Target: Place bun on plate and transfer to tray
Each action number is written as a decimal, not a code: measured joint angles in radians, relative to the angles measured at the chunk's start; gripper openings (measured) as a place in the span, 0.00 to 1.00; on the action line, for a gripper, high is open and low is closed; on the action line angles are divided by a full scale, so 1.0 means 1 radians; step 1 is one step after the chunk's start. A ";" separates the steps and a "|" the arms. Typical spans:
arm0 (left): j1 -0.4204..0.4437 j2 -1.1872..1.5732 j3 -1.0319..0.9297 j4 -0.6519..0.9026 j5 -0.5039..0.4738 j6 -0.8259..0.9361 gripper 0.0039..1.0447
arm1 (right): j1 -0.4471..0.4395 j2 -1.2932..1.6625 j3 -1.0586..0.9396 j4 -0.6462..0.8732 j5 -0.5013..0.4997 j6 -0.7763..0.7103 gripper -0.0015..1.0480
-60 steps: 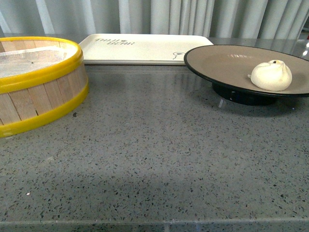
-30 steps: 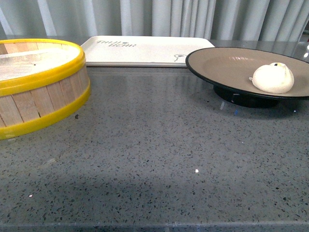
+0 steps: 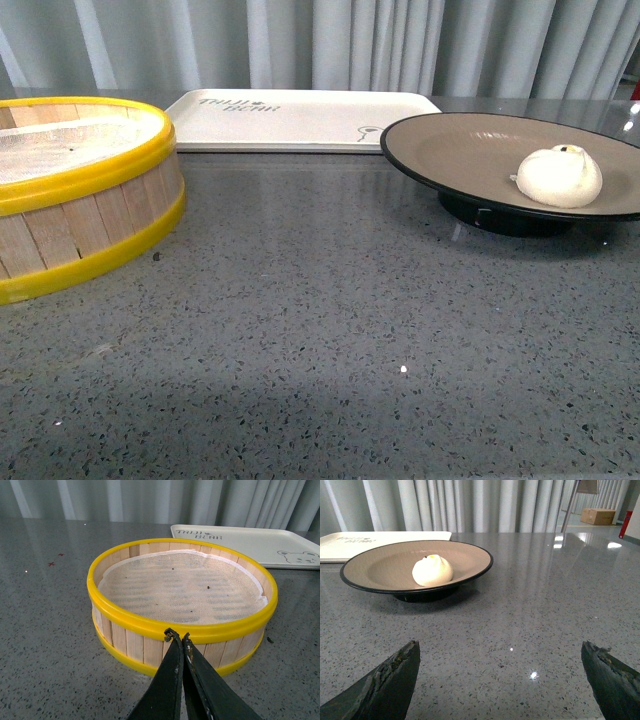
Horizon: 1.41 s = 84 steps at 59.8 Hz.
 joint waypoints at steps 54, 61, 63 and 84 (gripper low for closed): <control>0.000 -0.275 -0.104 -0.141 0.000 0.000 0.04 | 0.000 0.000 0.000 0.000 0.000 0.000 0.92; 0.000 -0.360 -0.103 -0.246 0.000 0.000 0.04 | 0.000 0.000 0.000 0.000 0.000 0.000 0.92; 0.000 -0.401 -0.103 -0.301 0.002 0.000 0.04 | 0.000 0.000 0.000 0.000 0.000 0.000 0.92; 0.000 -0.465 -0.103 -0.337 0.000 -0.001 0.09 | 0.000 0.000 0.000 0.000 0.000 0.000 0.92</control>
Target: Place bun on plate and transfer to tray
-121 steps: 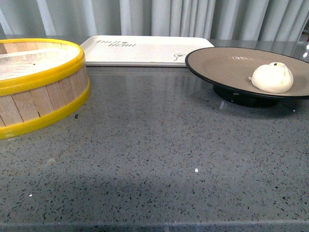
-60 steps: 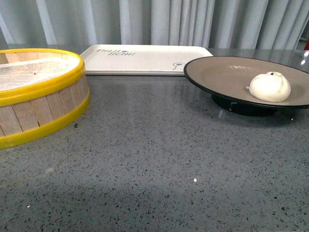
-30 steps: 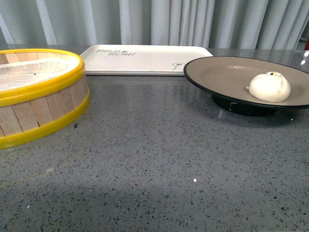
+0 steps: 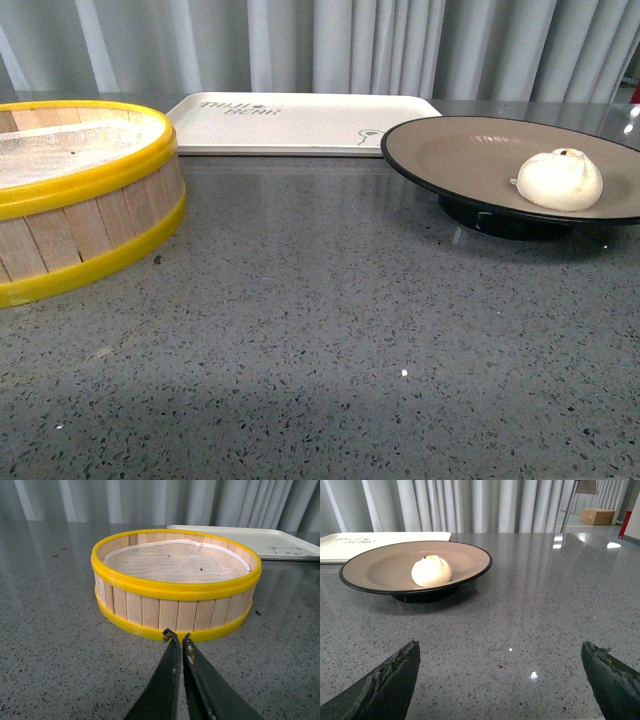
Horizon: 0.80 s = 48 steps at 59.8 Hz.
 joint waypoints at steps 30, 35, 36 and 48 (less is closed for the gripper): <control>0.000 0.000 0.000 0.000 0.000 0.001 0.93 | -0.298 0.636 0.256 0.500 0.075 -0.063 0.92; 0.000 0.000 0.000 0.000 0.000 0.001 0.94 | -0.377 0.816 0.349 0.534 -0.033 0.077 0.92; 0.000 0.000 0.000 0.000 0.000 0.001 0.94 | -0.391 0.866 0.375 0.533 -0.059 0.123 0.92; 0.000 0.000 0.000 0.000 0.000 0.001 0.94 | -0.404 1.241 0.550 0.502 -0.240 0.544 0.92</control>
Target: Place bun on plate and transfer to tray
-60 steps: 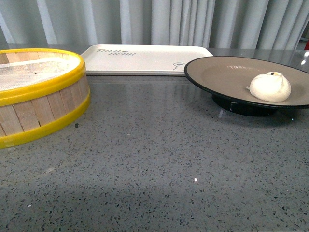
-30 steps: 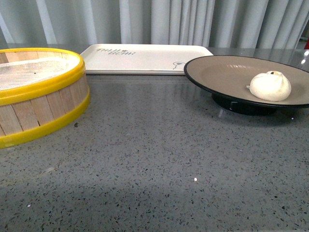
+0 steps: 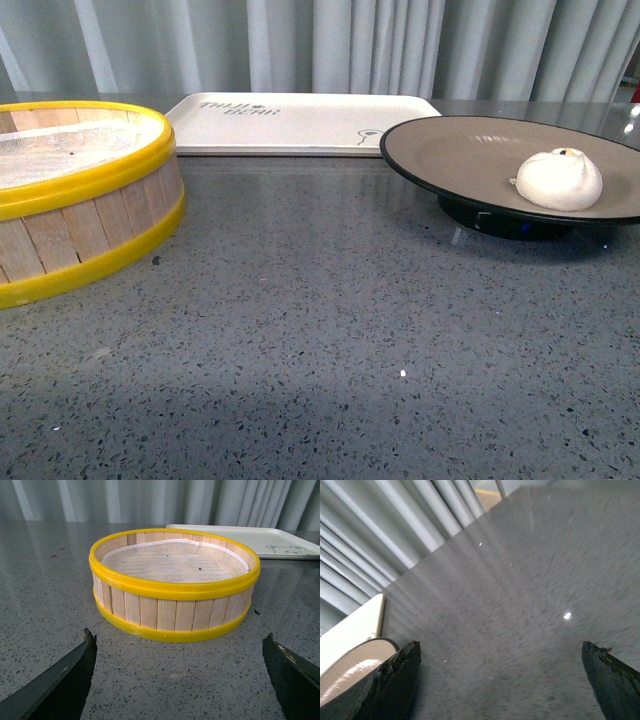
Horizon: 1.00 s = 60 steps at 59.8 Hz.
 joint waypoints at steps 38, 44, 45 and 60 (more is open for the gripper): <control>0.000 0.000 0.000 0.000 0.000 0.000 0.94 | 0.194 0.286 0.182 -0.010 -0.244 0.566 0.92; 0.000 0.000 0.000 0.000 0.000 0.000 0.94 | 0.214 0.306 0.196 -0.004 -0.258 0.589 0.92; 0.000 0.000 0.000 0.000 0.000 0.000 0.94 | 0.219 0.311 0.200 -0.004 -0.259 0.594 0.92; 0.000 0.000 0.000 0.000 0.000 0.000 0.94 | 0.259 0.346 0.205 0.011 -0.266 0.643 0.88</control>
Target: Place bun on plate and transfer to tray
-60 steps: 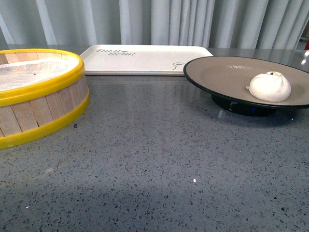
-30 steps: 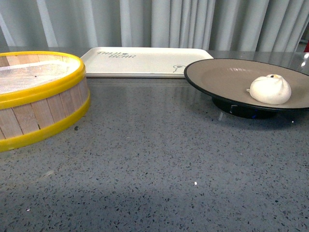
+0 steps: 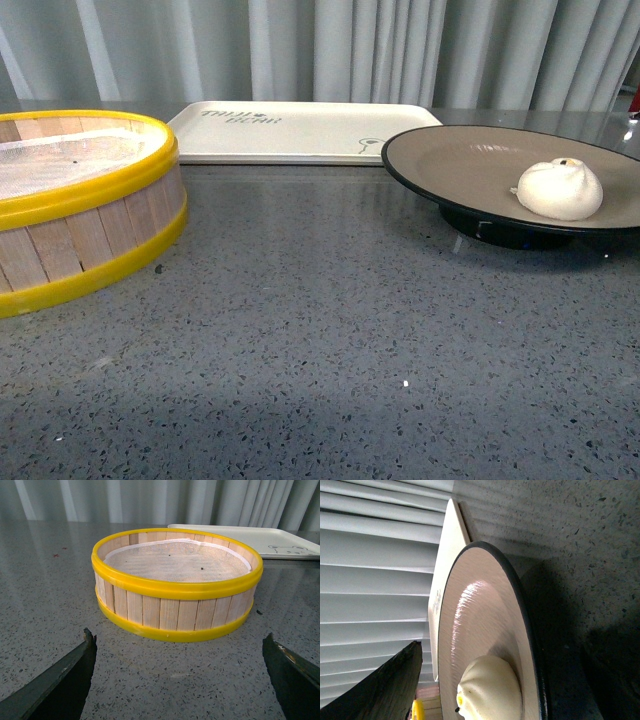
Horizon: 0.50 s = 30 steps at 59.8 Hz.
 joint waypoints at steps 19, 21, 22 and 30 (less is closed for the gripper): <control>0.000 0.000 0.000 0.000 0.000 0.000 0.94 | 0.011 0.008 0.006 0.016 0.008 0.023 0.41; 0.000 0.000 0.000 0.000 0.000 0.000 0.94 | 0.011 0.008 0.005 0.021 0.008 0.024 0.36; 0.000 0.000 0.000 0.000 0.000 0.000 0.94 | 0.011 0.008 0.004 0.021 0.008 0.025 0.34; 0.000 0.000 0.000 0.000 0.000 0.000 0.94 | -0.001 0.007 -0.001 0.029 0.007 0.027 0.09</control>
